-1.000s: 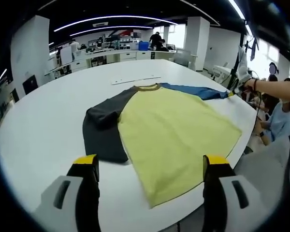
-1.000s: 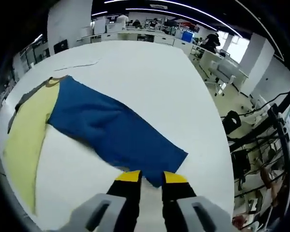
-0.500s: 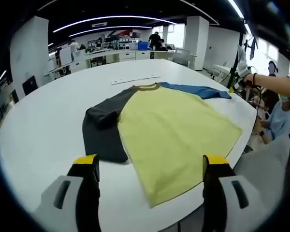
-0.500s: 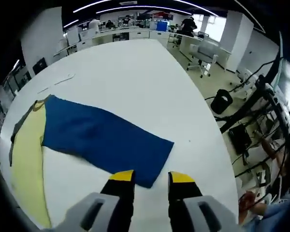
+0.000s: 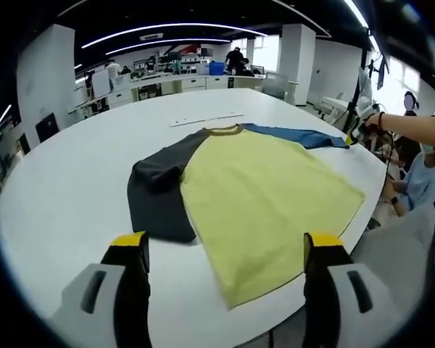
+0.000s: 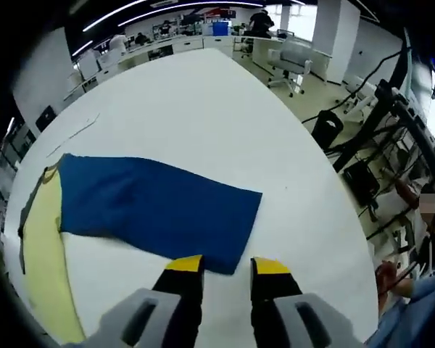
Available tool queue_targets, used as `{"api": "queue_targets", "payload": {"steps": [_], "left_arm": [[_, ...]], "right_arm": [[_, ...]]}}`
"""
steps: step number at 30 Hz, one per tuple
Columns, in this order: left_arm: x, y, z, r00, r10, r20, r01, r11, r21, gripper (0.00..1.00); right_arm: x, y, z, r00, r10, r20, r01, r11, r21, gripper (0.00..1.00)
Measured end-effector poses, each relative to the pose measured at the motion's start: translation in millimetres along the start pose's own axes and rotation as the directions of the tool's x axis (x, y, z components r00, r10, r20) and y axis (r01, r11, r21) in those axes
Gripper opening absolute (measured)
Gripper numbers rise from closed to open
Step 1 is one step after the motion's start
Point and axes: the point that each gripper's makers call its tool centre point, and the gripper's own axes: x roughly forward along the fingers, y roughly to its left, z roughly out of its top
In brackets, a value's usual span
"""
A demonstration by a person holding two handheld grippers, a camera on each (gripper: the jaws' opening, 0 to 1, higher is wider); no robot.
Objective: Fold the garment on the visible template until the final outline fits inside the template.
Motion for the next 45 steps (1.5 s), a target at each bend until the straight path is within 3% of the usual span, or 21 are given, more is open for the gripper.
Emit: {"api": "queue_targets", "payload": {"steps": [4,13,25,45], "left_arm": [[-0.9,-0.3,-1.2,1.000,0.001,-0.003,-0.001,1.000,-0.002,0.84],[-3.6,2.8,-5.8,1.000,0.007,-0.016,-0.007,1.000,-0.007,0.82],[-4.3,1.6,-4.0,1.000,0.003,-0.011,-0.003,1.000,0.001,0.83],[-7.2,6.3,-2.7,1.000,0.003,0.019,-0.002,0.998,-0.063,0.97]], "right_arm": [[4.0,-0.1,-7.5,1.000,0.008,-0.018,-0.007,0.997,0.076,0.20],[3.5,-3.8,-3.1,1.000,-0.010,-0.006,0.010,1.000,0.026,0.13],[6.9,-6.4,2.7,0.999,0.008,0.032,-0.010,0.999,0.047,0.00],[-10.2,0.8,20.5,0.997,0.013,0.071,-0.015,0.999,0.031,0.00]]}}
